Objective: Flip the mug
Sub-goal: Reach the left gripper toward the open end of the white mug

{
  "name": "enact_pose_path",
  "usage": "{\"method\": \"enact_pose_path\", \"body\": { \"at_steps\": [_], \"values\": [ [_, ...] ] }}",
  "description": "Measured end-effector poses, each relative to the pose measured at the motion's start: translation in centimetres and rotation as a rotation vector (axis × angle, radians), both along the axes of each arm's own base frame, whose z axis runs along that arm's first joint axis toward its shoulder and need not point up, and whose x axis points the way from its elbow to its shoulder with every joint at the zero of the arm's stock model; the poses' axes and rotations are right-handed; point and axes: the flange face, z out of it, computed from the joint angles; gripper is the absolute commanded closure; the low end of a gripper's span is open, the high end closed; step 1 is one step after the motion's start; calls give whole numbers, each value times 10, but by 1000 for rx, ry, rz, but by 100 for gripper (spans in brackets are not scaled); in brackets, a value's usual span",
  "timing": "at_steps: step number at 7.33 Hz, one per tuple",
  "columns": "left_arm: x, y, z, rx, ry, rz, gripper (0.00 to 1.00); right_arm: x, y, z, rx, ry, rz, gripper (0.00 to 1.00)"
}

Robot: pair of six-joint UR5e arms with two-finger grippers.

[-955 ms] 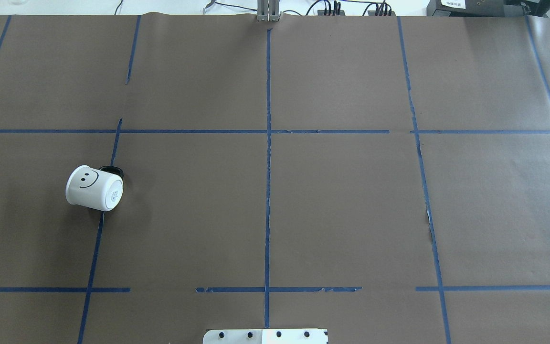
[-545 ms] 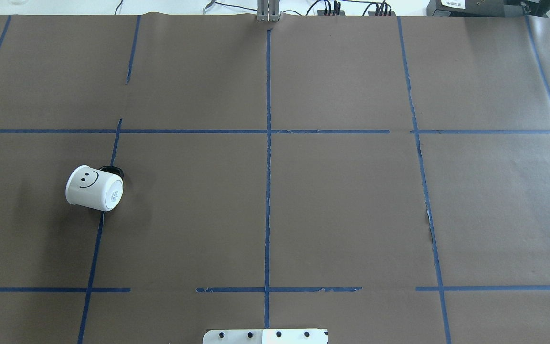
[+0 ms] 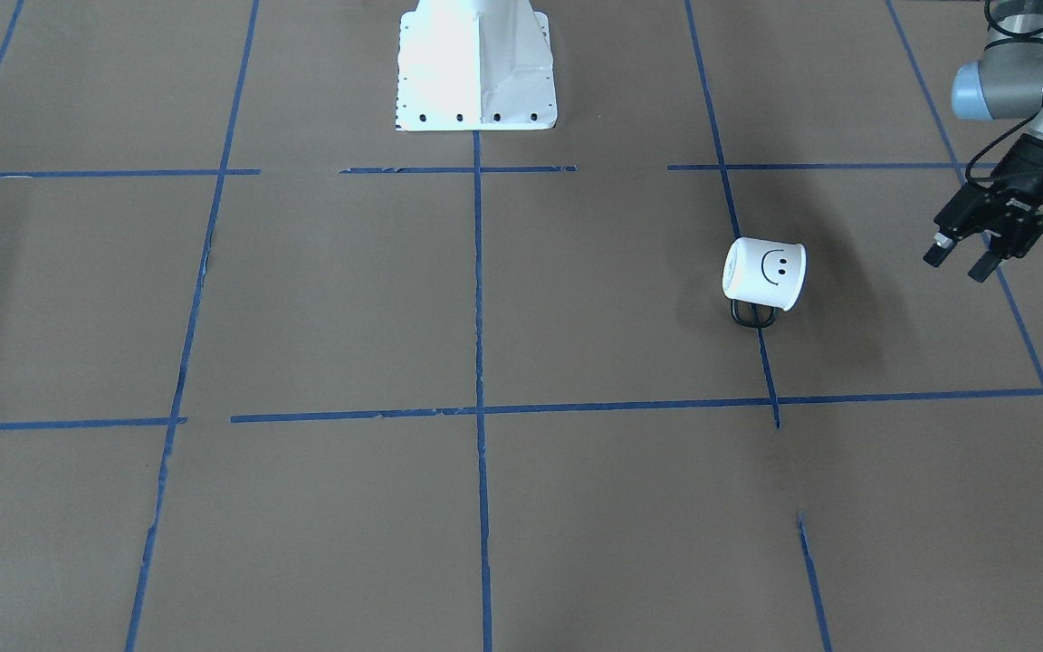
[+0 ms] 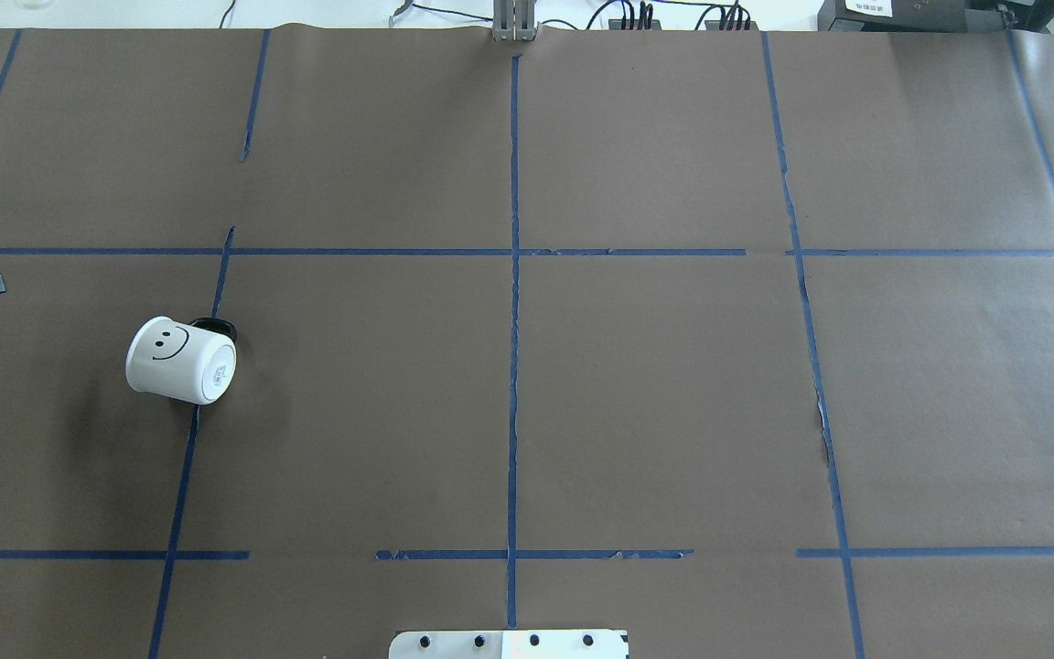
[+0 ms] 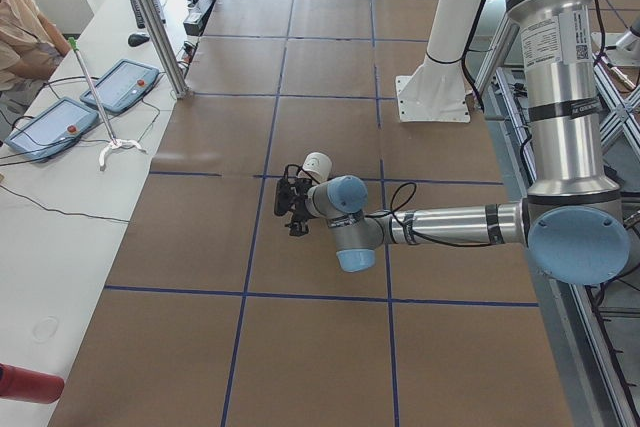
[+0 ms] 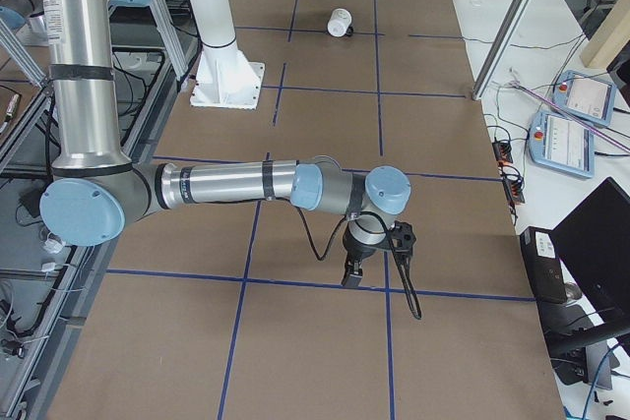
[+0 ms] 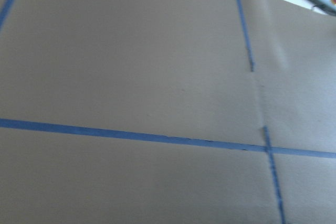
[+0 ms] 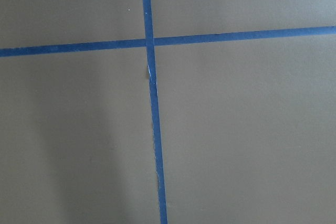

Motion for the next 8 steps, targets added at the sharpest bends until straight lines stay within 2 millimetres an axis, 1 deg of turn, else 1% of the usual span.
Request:
{"method": "enact_pose_path", "body": {
  "at_steps": [1,2,3,5,6,8],
  "values": [
    [14,8,-14,28,82,77,0,0,0,0,0,0,0,0],
    [21,15,-19,53,143,155,0,0,0,0,0,0,0,0],
    [26,20,-15,87,182,202,0,0,0,0,0,0,0,0],
    [42,18,-5,132,226,224,0,0,0,0,-1,0,0,0],
    [57,14,-8,132,258,193,0,0,0,0,-1,0,0,0],
    [104,16,-21,124,352,145,0,0,0,0,0,0,0,0]
  ]
}}
